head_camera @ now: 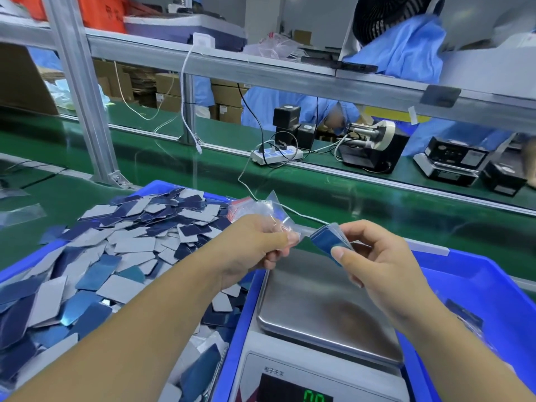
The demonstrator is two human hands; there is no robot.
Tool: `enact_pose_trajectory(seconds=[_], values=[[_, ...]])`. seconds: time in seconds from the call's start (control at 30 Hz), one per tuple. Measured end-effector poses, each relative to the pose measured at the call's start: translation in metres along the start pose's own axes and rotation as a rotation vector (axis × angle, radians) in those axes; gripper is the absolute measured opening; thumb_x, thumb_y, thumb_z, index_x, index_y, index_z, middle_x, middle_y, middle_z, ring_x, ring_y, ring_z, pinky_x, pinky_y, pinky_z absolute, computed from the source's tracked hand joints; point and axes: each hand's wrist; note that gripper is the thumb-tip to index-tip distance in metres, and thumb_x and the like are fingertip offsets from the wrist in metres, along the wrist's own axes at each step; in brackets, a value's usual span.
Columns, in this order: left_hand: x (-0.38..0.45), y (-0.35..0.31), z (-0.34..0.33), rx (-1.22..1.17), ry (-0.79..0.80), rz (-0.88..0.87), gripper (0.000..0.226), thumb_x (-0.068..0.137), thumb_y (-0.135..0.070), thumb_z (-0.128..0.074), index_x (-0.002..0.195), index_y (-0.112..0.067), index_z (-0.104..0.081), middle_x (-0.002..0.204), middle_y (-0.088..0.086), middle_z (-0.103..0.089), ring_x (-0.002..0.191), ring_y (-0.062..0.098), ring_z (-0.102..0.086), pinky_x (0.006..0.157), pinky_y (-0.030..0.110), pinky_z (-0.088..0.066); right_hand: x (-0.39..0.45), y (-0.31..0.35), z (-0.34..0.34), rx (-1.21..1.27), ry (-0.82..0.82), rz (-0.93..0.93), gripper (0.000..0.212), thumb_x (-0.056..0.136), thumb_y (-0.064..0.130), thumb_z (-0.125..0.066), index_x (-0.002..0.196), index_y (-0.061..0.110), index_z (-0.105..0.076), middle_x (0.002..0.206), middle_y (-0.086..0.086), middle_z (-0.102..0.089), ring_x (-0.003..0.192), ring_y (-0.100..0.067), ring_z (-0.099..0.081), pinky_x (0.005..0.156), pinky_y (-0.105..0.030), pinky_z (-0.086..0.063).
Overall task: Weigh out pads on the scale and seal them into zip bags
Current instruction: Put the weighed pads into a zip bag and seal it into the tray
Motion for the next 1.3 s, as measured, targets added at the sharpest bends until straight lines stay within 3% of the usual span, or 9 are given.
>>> enact_pose_trajectory(seconds=[0.13, 0.3, 0.43, 0.53, 0.73, 0.87, 1.07, 1.23, 1.3], values=[[0.000, 0.000, -0.002, -0.051, 0.027, -0.018, 0.025, 0.096, -0.019, -0.066, 0.071, -0.014, -0.061, 0.054, -0.004, -0.047, 0.044, 0.007, -0.034, 0.041, 0.016, -0.030, 0.000, -0.004, -0.001, -0.058, 0.024, 0.011, 0.020, 0.078, 0.023, -0.067, 0.093, 0.037, -0.070, 0.086, 0.007, -0.071, 0.058, -0.003, -0.052, 0.053, -0.013, -0.040], [0.002, 0.002, -0.005, -0.047, -0.046, -0.029, 0.049, 0.094, -0.035, -0.068, 0.047, -0.026, -0.054, 0.048, -0.003, -0.042, 0.041, 0.009, -0.031, 0.039, 0.018, -0.027, 0.001, -0.007, 0.002, -0.097, 0.028, 0.007, 0.019, 0.078, 0.028, -0.067, 0.093, 0.039, -0.070, 0.082, 0.006, -0.070, 0.059, -0.010, -0.048, 0.055, -0.020, -0.039], [0.003, 0.004, -0.002, -0.022, -0.046, 0.005, 0.011, 0.090, -0.022, -0.073, 0.079, -0.019, -0.074, 0.062, -0.003, -0.062, 0.052, 0.007, -0.051, 0.046, 0.016, -0.040, 0.001, -0.008, 0.003, -0.241, 0.011, 0.012, 0.019, 0.078, 0.029, -0.070, 0.094, 0.040, -0.067, 0.084, 0.004, -0.071, 0.073, -0.027, -0.060, 0.064, -0.033, -0.048], [0.003, 0.008, -0.003, -0.031, -0.022, 0.012, 0.006, 0.091, -0.018, -0.072, 0.091, -0.012, -0.073, 0.064, -0.003, -0.063, 0.055, 0.007, -0.053, 0.049, 0.016, -0.042, 0.000, -0.011, 0.004, -0.496, 0.078, 0.042, 0.024, 0.083, 0.019, -0.073, 0.088, 0.041, -0.066, 0.080, 0.022, -0.067, 0.065, -0.003, -0.058, 0.061, -0.011, -0.043], [0.004, 0.004, -0.002, 0.102, -0.054, -0.053, 0.049, 0.093, -0.035, -0.070, 0.049, -0.025, -0.050, 0.052, -0.002, -0.042, 0.042, 0.009, -0.035, 0.044, 0.016, -0.031, -0.002, -0.013, 0.002, -0.802, 0.271, 0.021, 0.020, 0.090, 0.027, -0.065, 0.106, 0.038, -0.069, 0.096, 0.024, -0.065, 0.093, 0.005, -0.056, 0.079, -0.009, -0.041], [0.007, 0.006, -0.002, 0.097, -0.170, -0.023, 0.058, 0.088, -0.050, -0.071, 0.042, -0.026, -0.044, 0.044, -0.003, -0.040, 0.044, 0.006, -0.050, 0.045, 0.016, -0.035, -0.002, -0.014, 0.002, -0.829, 0.272, 0.049, 0.018, 0.091, 0.032, -0.063, 0.108, 0.038, -0.069, 0.094, 0.018, -0.063, 0.093, 0.003, -0.054, 0.080, -0.012, -0.041], [0.007, 0.010, -0.003, 0.092, -0.062, -0.106, 0.018, 0.094, -0.026, -0.069, 0.083, -0.013, -0.075, 0.064, 0.000, -0.050, 0.051, 0.007, -0.041, 0.047, 0.017, -0.035, -0.001, -0.011, -0.001, -0.658, 0.143, 0.046, 0.014, 0.089, 0.025, -0.067, 0.088, 0.040, -0.068, 0.083, 0.021, -0.066, 0.080, 0.000, -0.057, 0.067, -0.012, -0.041], [0.007, 0.007, -0.004, 0.140, -0.190, -0.095, 0.051, 0.089, -0.052, -0.067, 0.046, -0.026, -0.058, 0.050, -0.012, -0.052, 0.045, 0.005, -0.040, 0.049, 0.016, -0.035, -0.004, -0.003, -0.004, -0.289, 0.029, 0.028, 0.014, 0.082, 0.032, -0.065, 0.094, 0.035, -0.072, 0.067, 0.021, -0.063, 0.056, -0.001, -0.052, 0.054, -0.010, -0.037], [0.006, 0.005, -0.005, 0.128, -0.195, -0.077, 0.051, 0.081, -0.062, -0.066, 0.046, -0.026, -0.057, 0.051, -0.012, -0.055, 0.044, 0.005, -0.039, 0.048, 0.017, -0.034, -0.004, -0.001, -0.005, -0.196, 0.017, 0.001, 0.018, 0.080, 0.033, -0.063, 0.095, 0.035, -0.073, 0.064, 0.020, -0.063, 0.053, -0.001, -0.051, 0.052, -0.009, -0.036]])
Point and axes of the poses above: each hand's wrist, its own x-axis towards the middle knuckle, its own z-axis out of the back of the hand, y = z × x
